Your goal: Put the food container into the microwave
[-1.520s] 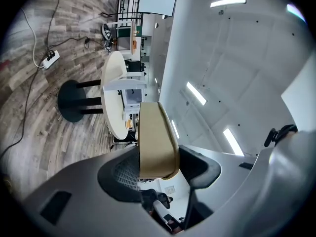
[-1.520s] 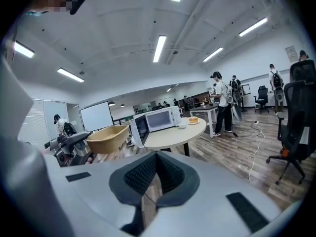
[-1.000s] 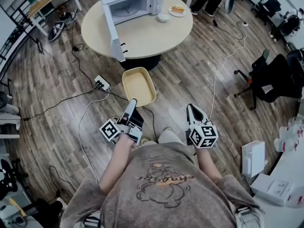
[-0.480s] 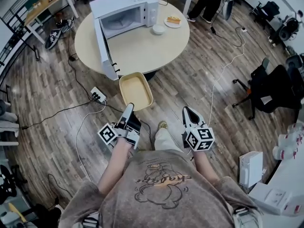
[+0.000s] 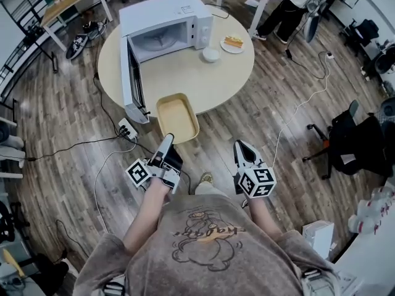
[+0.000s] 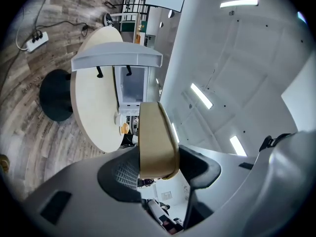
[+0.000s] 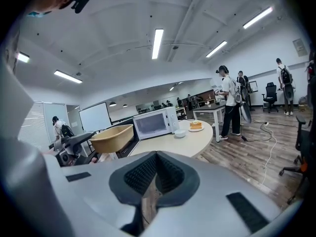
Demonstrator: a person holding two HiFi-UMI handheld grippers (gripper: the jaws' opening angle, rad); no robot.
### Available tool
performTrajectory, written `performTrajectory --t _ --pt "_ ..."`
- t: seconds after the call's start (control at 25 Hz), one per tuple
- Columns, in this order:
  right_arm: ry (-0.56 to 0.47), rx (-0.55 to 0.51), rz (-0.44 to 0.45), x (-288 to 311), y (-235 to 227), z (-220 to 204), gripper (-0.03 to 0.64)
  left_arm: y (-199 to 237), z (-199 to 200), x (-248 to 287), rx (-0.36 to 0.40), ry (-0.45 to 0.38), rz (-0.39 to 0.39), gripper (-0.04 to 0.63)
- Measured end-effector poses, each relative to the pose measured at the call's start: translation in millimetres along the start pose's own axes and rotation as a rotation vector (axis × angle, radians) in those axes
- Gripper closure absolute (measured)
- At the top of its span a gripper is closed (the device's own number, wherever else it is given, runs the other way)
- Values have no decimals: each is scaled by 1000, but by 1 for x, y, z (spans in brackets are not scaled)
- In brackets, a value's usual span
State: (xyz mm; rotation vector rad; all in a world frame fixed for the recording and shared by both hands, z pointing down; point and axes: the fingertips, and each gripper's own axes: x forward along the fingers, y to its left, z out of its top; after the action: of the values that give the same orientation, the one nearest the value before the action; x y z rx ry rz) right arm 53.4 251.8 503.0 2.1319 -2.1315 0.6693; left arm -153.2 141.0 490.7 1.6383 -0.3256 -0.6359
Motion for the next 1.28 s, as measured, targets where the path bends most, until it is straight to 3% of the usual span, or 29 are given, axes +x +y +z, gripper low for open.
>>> performTrajectory --t 0.4,0.84,1.28 --pt "22 -27 67 48 -56 30 615 21 4 55 -5 -106 -5 350" --pt "41 -21 119 97 -67 41 616 37 27 90 -10 -147 -3 350" --pt "45 -52 133 177 -84 80 615 60 77 168 -36 -157 -41 350"
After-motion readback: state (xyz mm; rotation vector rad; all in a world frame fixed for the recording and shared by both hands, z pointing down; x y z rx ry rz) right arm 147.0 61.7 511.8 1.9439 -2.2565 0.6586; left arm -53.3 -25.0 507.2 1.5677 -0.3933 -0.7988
